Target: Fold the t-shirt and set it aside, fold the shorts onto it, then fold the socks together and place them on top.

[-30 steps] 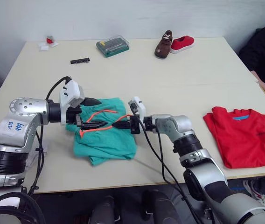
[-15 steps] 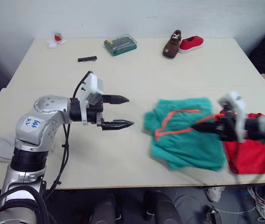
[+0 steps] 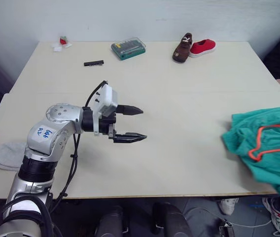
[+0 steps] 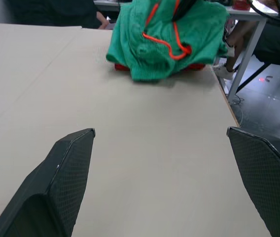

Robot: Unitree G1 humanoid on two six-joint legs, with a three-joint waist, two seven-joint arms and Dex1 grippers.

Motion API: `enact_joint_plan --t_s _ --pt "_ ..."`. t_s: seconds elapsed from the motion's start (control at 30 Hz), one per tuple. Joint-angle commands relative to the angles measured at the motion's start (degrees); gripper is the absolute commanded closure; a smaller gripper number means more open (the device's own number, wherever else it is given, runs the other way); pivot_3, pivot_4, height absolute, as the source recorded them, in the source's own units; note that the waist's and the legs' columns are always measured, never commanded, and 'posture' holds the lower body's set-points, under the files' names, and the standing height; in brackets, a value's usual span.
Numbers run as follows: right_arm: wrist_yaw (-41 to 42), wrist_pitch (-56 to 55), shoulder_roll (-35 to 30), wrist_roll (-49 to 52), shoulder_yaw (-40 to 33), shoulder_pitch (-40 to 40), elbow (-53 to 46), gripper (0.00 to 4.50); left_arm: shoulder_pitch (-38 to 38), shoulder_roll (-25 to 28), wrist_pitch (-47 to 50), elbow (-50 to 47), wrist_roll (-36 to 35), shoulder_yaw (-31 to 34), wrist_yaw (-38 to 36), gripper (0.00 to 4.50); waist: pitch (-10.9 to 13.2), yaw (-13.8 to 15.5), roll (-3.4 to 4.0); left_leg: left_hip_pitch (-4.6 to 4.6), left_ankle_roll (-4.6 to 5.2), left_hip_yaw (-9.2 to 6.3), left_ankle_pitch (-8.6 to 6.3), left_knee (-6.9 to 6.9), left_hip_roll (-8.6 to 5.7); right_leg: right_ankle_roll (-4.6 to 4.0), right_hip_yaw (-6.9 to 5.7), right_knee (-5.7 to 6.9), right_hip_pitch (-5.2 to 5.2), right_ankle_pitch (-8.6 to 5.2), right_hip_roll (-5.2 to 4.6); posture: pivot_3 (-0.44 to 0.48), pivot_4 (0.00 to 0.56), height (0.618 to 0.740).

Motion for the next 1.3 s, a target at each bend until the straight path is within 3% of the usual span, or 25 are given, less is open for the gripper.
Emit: enact_joint_plan --t_s 0.03,0.23,0.27,0.4,0.5,0.7,0.83,1.0,1.13,1.23,1.3 --pt "-3.01 -4.68 -1.24 -2.00 0.49 -4.03 6.68 4.49 -0.47 0.64 -0.26 -2.10 -0.84 1.13 0.05 0.00 -0.01 -0.01 0.03 0.02 0.00 0.02 0.00 0.01 0.00 0.00 0.04 0.03 -0.01 0.00 0.00 0.000 0.150 0.740" --pt "-4.27 -8.17 1.76 -2.46 0.53 -3.09 11.30 4.49 0.14 1.25 -0.33 -2.23 -0.84 1.38 0.41 0.00 -0.01 0.20 0.03 0.04 -0.05 0.00 0.03 0.02 0.02 -0.01 0.03 0.07 0.01 -0.01 0.00 0.000 0.150 0.740" --pt "-4.99 -9.55 2.08 -3.21 0.36 -1.77 11.99 4.27 0.17 1.31 -0.37 -2.23 -0.85 1.37 0.41 0.00 -0.01 0.26 0.03 0.04 -0.04 0.00 0.03 0.03 0.01 -0.01 0.03 0.07 0.01 -0.01 0.00 0.000 0.150 0.740" --pt "-7.53 -10.31 2.56 -2.59 -3.63 1.42 13.32 3.18 0.17 1.47 -0.53 -1.96 -0.81 1.41 0.40 0.00 -0.01 0.41 0.04 0.02 -0.04 -0.03 0.03 0.03 -0.01 -0.01 0.03 0.06 0.02 -0.01 -0.01 0.000 0.150 0.740" --pt "-7.11 -9.44 2.03 -1.19 -7.82 4.21 12.68 2.07 0.20 1.82 1.37 -1.83 -2.44 1.72 -0.33 0.00 -0.01 0.27 0.06 0.04 -0.04 -0.01 0.03 0.04 0.00 -0.01 0.05 0.09 0.02 -0.01 0.00 0.000 0.150 0.740" --pt "-5.65 -3.83 2.35 -1.09 -21.75 12.02 3.48 0.08 0.02 1.76 0.46 -0.67 -2.00 1.29 -0.78 0.00 -0.03 0.16 0.09 0.10 -0.07 -0.01 0.04 0.00 0.02 -0.01 0.09 0.13 0.02 -0.01 0.01 0.000 0.150 0.740" --pt "-5.89 -2.44 1.87 -1.14 -27.56 11.72 1.90 0.03 -0.53 1.57 -0.71 0.55 -1.14 0.67 -1.15 0.00 -0.03 0.21 0.09 0.11 -0.07 -0.01 0.04 0.01 0.01 -0.01 0.10 0.13 0.04 -0.01 0.00 0.000 0.150 0.740" --pt "-4.74 10.71 3.42 11.25 -29.39 1.50 -11.51 0.03 -1.82 0.94 -1.82 2.98 -0.26 0.32 -1.13 0.00 -0.06 -0.17 0.15 0.19 -0.07 0.03 0.04 0.02 0.01 -0.02 0.21 0.21 0.04 0.00 -0.01 0.000 0.150 0.740" --pt "-6.29 26.97 9.95 37.67 -19.89 -8.52 -37.75 0.03 -1.53 2.34 -4.89 4.89 3.42 -0.85 -1.71 0.00 -0.05 -0.74 0.13 0.32 -0.16 -0.03 0.08 -0.05 0.09 -0.09 0.19 0.27 0.10 -0.04 0.02 0.000 0.150 0.740" --pt "-2.73 28.34 12.45 45.32 -16.40 -7.36 -47.72 0.03 -0.86 3.18 -5.77 5.17 4.81 -0.40 -1.32 0.00 -0.03 -0.45 0.10 0.32 -0.20 -0.14 0.09 -0.14 0.08 -0.15 0.14 0.27 0.13 -0.07 0.04 0.000 0.150 0.740" --pt "-5.81 27.25 15.22 48.77 -9.11 -11.60 -51.65 0.03 0.93 4.48 -5.68 4.23 5.88 0.40 -0.18 0.00 -0.03 0.23 0.10 0.21 -0.17 -0.19 0.06 -0.13 0.06 -0.15 0.06 0.19 0.10 -0.08 0.03 0.000 0.150 0.740"
